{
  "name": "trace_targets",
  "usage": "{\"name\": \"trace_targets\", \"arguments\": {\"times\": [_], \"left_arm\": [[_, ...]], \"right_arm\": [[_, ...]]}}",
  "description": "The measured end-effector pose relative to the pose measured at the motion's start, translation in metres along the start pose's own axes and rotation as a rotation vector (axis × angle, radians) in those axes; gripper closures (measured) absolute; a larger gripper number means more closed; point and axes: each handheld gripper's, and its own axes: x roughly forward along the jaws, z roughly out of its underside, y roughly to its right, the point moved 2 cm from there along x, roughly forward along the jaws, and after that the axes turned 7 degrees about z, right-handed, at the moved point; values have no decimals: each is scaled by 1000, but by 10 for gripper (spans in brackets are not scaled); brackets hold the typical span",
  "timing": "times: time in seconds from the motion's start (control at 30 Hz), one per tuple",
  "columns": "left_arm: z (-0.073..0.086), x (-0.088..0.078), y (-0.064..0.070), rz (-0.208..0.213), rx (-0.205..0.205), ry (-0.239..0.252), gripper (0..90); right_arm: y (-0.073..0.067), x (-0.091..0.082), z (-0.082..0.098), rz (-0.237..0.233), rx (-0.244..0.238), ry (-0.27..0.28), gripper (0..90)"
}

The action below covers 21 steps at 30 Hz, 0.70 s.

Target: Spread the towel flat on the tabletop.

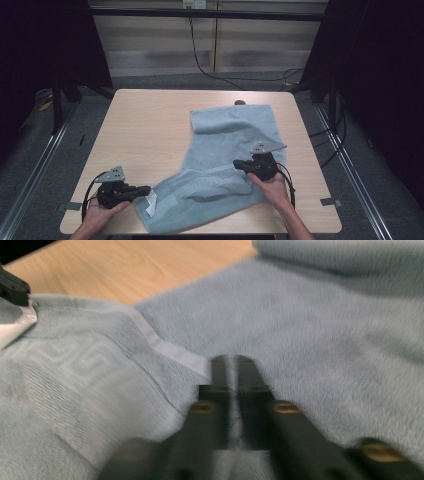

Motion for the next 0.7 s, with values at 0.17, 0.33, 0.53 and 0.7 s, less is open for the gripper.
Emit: {"name": "trace_targets", "arguments": {"times": [0.17,0.33,0.53,0.7], "left_arm": [[-4,3,-5,0,-18,5,887],[-8,2,-19,2,-64,46,888],[-11,-4,-22,3,-83,90,888],[-18,-8,-19,9,-83,128,889]], "right_arm": [[9,31,8,39,2,-86,528],[8,41,12,36,-6,-104,476],[-10,43,12,43,-95,-99,781],[-3,27,5,1,8,-11,838]]}}
